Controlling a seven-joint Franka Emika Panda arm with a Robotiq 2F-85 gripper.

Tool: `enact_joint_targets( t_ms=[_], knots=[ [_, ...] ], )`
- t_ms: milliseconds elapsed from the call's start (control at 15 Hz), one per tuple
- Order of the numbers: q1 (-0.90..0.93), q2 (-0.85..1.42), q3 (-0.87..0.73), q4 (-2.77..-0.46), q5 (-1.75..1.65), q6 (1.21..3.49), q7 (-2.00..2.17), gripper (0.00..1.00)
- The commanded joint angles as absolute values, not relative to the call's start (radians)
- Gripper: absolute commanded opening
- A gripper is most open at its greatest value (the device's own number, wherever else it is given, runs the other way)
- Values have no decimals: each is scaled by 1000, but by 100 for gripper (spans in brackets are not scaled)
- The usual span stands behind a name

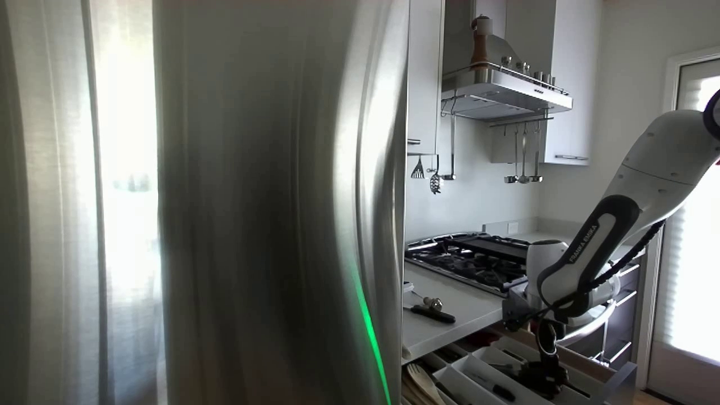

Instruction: Pick up the black scissors from the countertop and place it in the second far right compartment of the opened drawer then rotate the black scissors anticlockwise twice

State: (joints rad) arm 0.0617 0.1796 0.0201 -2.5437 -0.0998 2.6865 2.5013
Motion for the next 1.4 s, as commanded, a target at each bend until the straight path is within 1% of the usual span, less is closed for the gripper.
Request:
enact_joint_targets(
  t_ms=[0,67,133,267,400,600,933,1333],
  knots=[
    [94,186,-6,-2530,-94,2694,2527,44],
    [95,183,-10,-2530,-96,2692,2533,48],
    [94,179,-9,-2527,-92,2689,2529,49],
    [94,172,-13,-2527,-92,2686,2530,48],
    [93,157,-11,-2531,-87,2683,2519,23],
    [79,102,10,-2547,-32,2654,2459,22],
    [41,13,35,-2524,169,2522,2168,22],
    [-18,-45,-23,-2452,295,2326,1799,22]
  ],
)
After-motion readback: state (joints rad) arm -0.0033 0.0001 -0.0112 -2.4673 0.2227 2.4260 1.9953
